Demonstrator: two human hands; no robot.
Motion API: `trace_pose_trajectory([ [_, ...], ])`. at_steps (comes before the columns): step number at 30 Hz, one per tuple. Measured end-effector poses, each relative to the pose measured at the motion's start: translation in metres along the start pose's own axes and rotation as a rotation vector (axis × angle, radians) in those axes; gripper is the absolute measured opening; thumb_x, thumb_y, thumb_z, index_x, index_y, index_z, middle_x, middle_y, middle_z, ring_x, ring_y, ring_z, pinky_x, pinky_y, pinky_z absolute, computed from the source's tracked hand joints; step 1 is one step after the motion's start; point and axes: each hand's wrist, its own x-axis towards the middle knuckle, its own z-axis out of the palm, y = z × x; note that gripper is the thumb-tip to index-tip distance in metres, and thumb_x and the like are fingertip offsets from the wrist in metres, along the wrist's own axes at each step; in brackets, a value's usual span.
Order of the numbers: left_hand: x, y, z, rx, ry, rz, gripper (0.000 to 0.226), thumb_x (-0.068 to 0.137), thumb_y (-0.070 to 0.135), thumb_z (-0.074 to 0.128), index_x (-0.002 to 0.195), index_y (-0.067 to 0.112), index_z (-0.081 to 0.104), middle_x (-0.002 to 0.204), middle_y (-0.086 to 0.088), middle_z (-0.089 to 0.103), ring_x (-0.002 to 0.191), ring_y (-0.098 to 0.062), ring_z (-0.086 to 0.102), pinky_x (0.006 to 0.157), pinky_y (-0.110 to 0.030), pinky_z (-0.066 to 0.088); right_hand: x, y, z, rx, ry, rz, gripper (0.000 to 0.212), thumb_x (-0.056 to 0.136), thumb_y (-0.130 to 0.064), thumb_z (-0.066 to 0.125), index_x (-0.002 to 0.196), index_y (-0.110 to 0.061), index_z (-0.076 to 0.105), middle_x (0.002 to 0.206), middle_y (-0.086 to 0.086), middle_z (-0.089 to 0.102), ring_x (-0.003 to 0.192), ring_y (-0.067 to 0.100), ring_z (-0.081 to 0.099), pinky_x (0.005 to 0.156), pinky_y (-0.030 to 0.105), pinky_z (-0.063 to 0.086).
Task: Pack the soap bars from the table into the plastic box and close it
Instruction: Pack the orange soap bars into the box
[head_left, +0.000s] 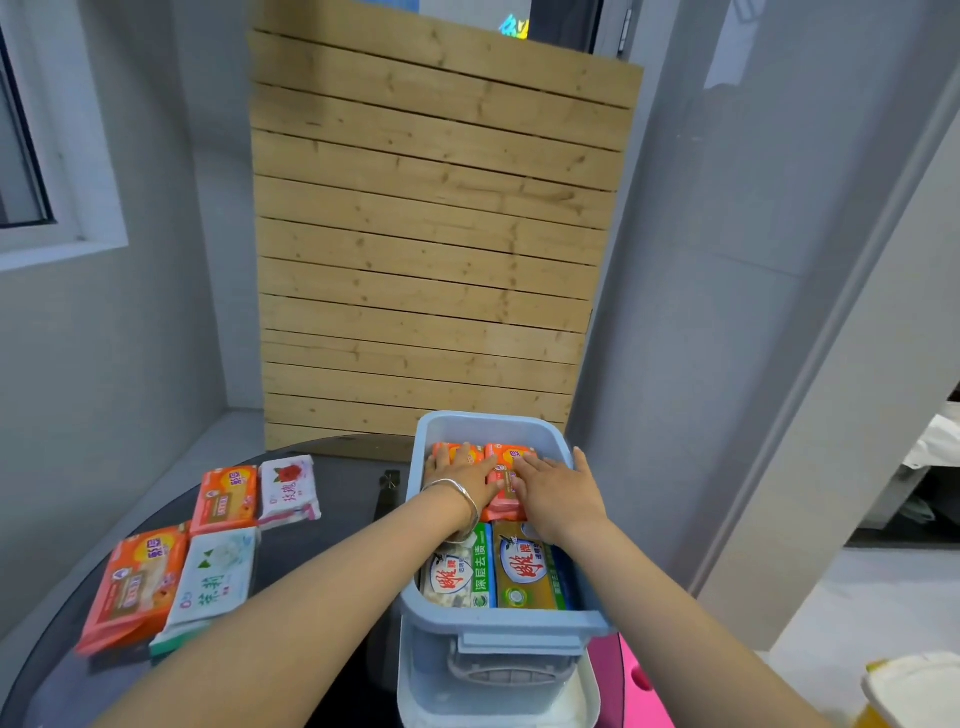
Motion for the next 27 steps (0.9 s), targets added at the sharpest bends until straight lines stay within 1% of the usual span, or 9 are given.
trace_pose_trajectory([
  [4, -0.005, 0.003, -0.004, 0.018, -0.031, -0.002, 0.054, 0.099, 0.041, 0.018, 0.151, 0.028, 0.010, 0.160, -0.010, 0.009, 0.145, -0.038, 0.003, 0.119, -0.048, 0.005, 0.001, 0.000, 0.000, 0.003, -0.013, 0.002, 0.068, 0.086, -0.031, 0.058, 0.145, -0.015, 0.030, 0.152, 0.002, 0.035, 0.136, 0.022, 0.040, 0.118, 0.052, 0.010],
  [8, -0.022, -0.003, -0.030, -0.039, 0.076, 0.118, 0.053, 0.097, 0.042, 0.029, 0.145, 0.019, 0.030, 0.147, -0.009, 0.042, 0.133, -0.028, 0.040, 0.111, -0.041, 0.031, -0.001, -0.002, -0.002, 0.113, 0.056, 0.018, 0.049, 0.095, -0.029, 0.044, 0.141, -0.019, 0.036, 0.149, 0.000, 0.040, 0.140, 0.020, 0.034, 0.118, 0.050, 0.006],
  [10, -0.035, -0.023, -0.046, -0.098, 0.165, 0.161, 0.054, 0.096, 0.042, 0.035, 0.145, 0.020, 0.030, 0.150, -0.006, 0.038, 0.137, -0.024, 0.036, 0.112, -0.037, 0.031, -0.003, -0.003, -0.005, 0.283, 0.114, 0.032, 0.043, 0.100, -0.031, 0.029, 0.141, -0.022, 0.038, 0.151, -0.001, 0.038, 0.142, 0.017, 0.028, 0.119, 0.046, 0.002],
  [12, -0.050, -0.054, -0.058, -0.124, 0.235, 0.165, 0.057, 0.096, 0.043, 0.037, 0.147, 0.021, 0.026, 0.154, -0.003, 0.031, 0.141, -0.021, 0.029, 0.115, -0.034, 0.025, -0.004, -0.009, -0.011, 0.464, 0.156, 0.042, 0.044, 0.101, -0.034, 0.025, 0.143, -0.025, 0.037, 0.154, -0.002, 0.034, 0.144, 0.014, 0.026, 0.119, 0.043, 0.005],
  [16, -0.074, -0.130, -0.050, -0.172, 0.280, 0.020, 0.058, 0.094, 0.047, 0.036, 0.147, 0.023, 0.028, 0.151, -0.003, 0.038, 0.139, -0.020, 0.032, 0.114, -0.037, 0.029, -0.016, -0.053, -0.044, 0.806, 0.255, -0.059, 0.043, 0.100, -0.032, 0.036, 0.140, -0.021, 0.043, 0.150, -0.001, 0.041, 0.140, 0.014, 0.034, 0.118, 0.034, 0.021],
  [19, -0.091, -0.185, -0.027, -0.238, 0.250, -0.137, 0.056, 0.091, 0.051, 0.038, 0.139, 0.024, 0.039, 0.135, -0.007, 0.055, 0.126, -0.023, 0.047, 0.104, -0.038, 0.039, -0.027, -0.109, -0.069, 0.885, 0.255, -0.208, 0.042, 0.098, -0.031, 0.042, 0.139, -0.020, 0.046, 0.152, -0.003, 0.036, 0.142, 0.011, 0.029, 0.113, 0.019, 0.017],
  [23, -0.117, -0.235, 0.002, -0.346, 0.219, -0.300, 0.054, 0.090, 0.043, 0.048, 0.137, 0.016, 0.041, 0.138, -0.009, 0.050, 0.121, -0.028, 0.051, 0.102, -0.039, 0.041, -0.023, -0.185, -0.070, 0.931, 0.060, -0.295, 0.049, 0.097, -0.034, 0.043, 0.144, -0.021, 0.037, 0.156, -0.005, 0.027, 0.143, 0.010, 0.026, 0.110, 0.018, 0.019],
  [25, -0.129, -0.253, 0.014, -0.408, 0.227, -0.382, 0.059, 0.090, 0.043, 0.049, 0.140, 0.015, 0.035, 0.143, -0.010, 0.045, 0.126, -0.029, 0.048, 0.104, -0.038, 0.039, -0.018, -0.215, -0.062, 0.972, -0.047, -0.278, 0.051, 0.097, -0.035, 0.045, 0.145, -0.020, 0.034, 0.155, -0.004, 0.030, 0.140, 0.013, 0.032, 0.109, 0.024, 0.027],
  [27, -0.136, -0.271, 0.026, -0.484, 0.232, -0.492, 0.070, 0.088, 0.045, 0.052, 0.144, 0.011, 0.028, 0.149, -0.012, 0.037, 0.133, -0.029, 0.040, 0.107, -0.039, 0.035, -0.012, -0.236, -0.058, 1.033, -0.141, -0.235, 0.049, 0.097, -0.033, 0.044, 0.144, -0.020, 0.034, 0.149, -0.003, 0.038, 0.135, 0.014, 0.039, 0.097, 0.024, 0.036],
])
